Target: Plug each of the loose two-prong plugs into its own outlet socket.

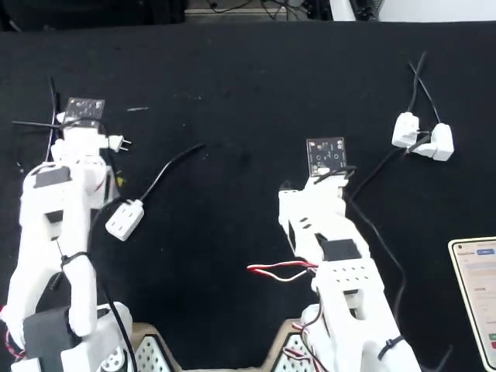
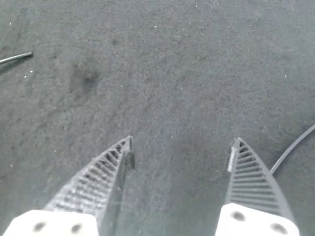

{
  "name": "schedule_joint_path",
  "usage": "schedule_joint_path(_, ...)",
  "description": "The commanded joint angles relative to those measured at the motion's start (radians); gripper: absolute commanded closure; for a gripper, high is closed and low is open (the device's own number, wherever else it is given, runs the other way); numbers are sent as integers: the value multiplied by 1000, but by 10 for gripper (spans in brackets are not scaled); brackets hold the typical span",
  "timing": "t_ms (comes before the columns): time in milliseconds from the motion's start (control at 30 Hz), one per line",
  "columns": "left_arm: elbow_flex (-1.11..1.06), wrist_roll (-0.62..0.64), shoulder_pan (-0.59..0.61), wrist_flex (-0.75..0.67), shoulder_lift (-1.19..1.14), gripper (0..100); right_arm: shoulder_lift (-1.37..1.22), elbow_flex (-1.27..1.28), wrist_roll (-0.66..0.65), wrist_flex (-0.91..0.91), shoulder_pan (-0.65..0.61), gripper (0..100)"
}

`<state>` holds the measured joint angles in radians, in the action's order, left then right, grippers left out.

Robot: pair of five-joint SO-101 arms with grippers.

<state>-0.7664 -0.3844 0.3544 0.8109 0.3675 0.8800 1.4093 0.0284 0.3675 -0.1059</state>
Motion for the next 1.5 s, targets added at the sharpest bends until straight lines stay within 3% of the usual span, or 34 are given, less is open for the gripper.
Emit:
schedule_joint_path(0,-54,-129,31,-72,20,798,28,-71,2,-25,-18,702)
schedule_joint_path(267,-168,-207,5,-66,28,798,30,-71,2,-25,-18,702)
schedule_joint_path(433,-174,-207,-30,81,32,798,30,-71,2,-25,-18,702)
schedule_joint_path(600,-174,-199,-177,270,32,798,30,-71,2,-25,-18,702)
schedule_joint_path(800,-173,-54,-337,144,32,798,28,-71,2,-25,-18,702)
schedule_joint_path(933,-125,-38,-366,158,32,798,28,-71,2,-25,-18,702)
schedule_joint_path(1167,130,-123,-343,370,32,798,28,-71,2,-25,-18,702)
schedule_joint_path(1233,203,-94,-314,348,18,798,28,-71,2,-25,-18,702)
schedule_joint_path(1467,125,170,-285,-54,-195,798,28,-71,2,-25,-18,702)
